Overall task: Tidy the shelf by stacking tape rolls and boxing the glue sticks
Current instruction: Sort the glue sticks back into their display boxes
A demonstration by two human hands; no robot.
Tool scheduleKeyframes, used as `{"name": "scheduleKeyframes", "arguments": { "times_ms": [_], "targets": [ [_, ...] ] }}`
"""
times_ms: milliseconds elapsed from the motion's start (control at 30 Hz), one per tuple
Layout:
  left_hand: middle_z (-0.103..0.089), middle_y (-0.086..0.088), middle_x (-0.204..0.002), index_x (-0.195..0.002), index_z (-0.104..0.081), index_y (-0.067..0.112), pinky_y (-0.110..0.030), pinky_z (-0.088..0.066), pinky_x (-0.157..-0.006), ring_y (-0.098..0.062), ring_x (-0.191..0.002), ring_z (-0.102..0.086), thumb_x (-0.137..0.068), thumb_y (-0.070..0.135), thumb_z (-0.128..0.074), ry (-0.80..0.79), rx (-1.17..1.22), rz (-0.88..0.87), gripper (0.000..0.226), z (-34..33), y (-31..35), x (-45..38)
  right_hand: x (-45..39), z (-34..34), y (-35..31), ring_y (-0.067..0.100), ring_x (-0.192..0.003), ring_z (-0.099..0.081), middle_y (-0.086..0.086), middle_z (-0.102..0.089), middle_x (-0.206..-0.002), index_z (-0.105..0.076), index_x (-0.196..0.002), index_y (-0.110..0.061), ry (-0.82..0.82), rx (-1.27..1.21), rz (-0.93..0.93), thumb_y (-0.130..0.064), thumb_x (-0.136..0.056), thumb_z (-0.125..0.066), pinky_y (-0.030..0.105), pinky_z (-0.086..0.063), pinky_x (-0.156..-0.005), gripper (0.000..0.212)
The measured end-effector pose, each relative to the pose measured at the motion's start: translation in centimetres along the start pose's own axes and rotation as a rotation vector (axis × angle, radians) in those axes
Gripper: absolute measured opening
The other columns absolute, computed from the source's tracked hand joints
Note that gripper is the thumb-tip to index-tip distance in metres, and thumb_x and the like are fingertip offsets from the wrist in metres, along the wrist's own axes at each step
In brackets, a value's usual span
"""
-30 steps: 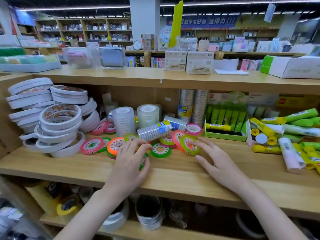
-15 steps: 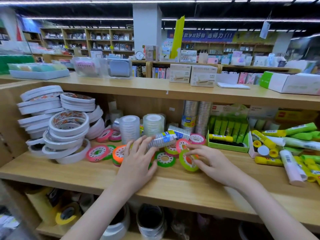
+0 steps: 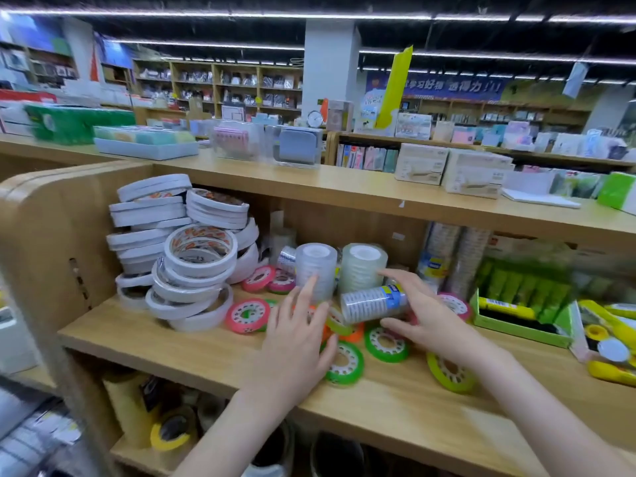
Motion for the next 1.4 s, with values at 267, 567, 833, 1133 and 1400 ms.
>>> {"name": "scheduleKeyframes", "arguments": {
  "times_ms": [267,567,833,1133,1400],
  "targets": [
    [-0.043,-0.026,-0.137,-0.112,-0.059,0.013,-0.053,-0.048,-0.083,-0.042,-0.113,-0.054,-0.077,0.045,-0.038,-0.009,-0.071,0.113,0.051,-0.3,-1.2,-0.3,0.2,0.6,-0.1,0.010,-0.129,-0.033,-0.007,-0.035,-0.134,-0.037,-0.134,-0.021,0.011,0.037,-0.026,-0.023,-0.079,-0.071,0.011,-0.018,-0.102,0.065],
    [-0.025,-0.020,-0.145,-0.120,-0.044,0.016,-0.050,-0.033,-0.101,-0.037,-0.128,-0.034,-0.081,0.034,-0.040,0.218,0.137,0.052,0.043,2.2,0.2,-0.6,10.2,4.3,2.8,-0.011,-0.110,-0.040,-0.035,-0.039,-0.117,-0.039,-0.109,-0.051,-0.062,-0.076,-0.306,-0.095,-0.040,-0.042,0.005,-0.028,-0.088,0.082],
    [-0.044,-0.011,-0.130,-0.107,-0.048,0.018,-0.042,-0.030,-0.098,-0.028,-0.113,-0.047,-0.079,0.020,-0.041,0.237,0.247,-0.183,0.029,1.3,7.2,-2.4,11.1,2.8,2.8,-0.005,-0.110,-0.044,-0.022,-0.051,-0.114,-0.027,-0.125,-0.050,-0.032,-0.078,-0.320,-0.063,-0.062,-0.062,0.007,-0.031,-0.091,0.073],
    [-0.058,-0.006,-0.112,-0.100,-0.061,0.012,-0.032,-0.033,-0.088,-0.019,-0.103,-0.050,-0.081,0.018,-0.043,0.164,0.378,-0.372,0.027,-0.9,14.8,-5.2,19.5,12.6,10.4,0.012,-0.093,-0.057,-0.009,-0.063,-0.096,-0.063,-0.101,-0.022,0.351,0.139,-0.486,-0.008,-0.080,-0.068,0.026,-0.039,-0.079,0.024],
    [-0.052,-0.008,-0.127,-0.111,-0.059,0.014,-0.044,-0.038,-0.094,-0.030,-0.115,-0.048,-0.079,0.029,-0.037,-0.131,0.400,-0.402,0.042,-5.4,23.2,-8.5,25.6,15.4,15.9,0.032,-0.105,-0.047,0.009,-0.057,-0.116,-0.057,-0.119,-0.011,0.351,0.394,-0.669,-0.058,-0.072,-0.046,0.036,-0.033,-0.092,0.067]
  ]
}}
Point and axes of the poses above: each hand's wrist, its own x-axis away from the middle knuckle, its own z-axis out of the back of the hand, y = z × x, the point moved 7 cm from there along -x, towards the middle knuckle
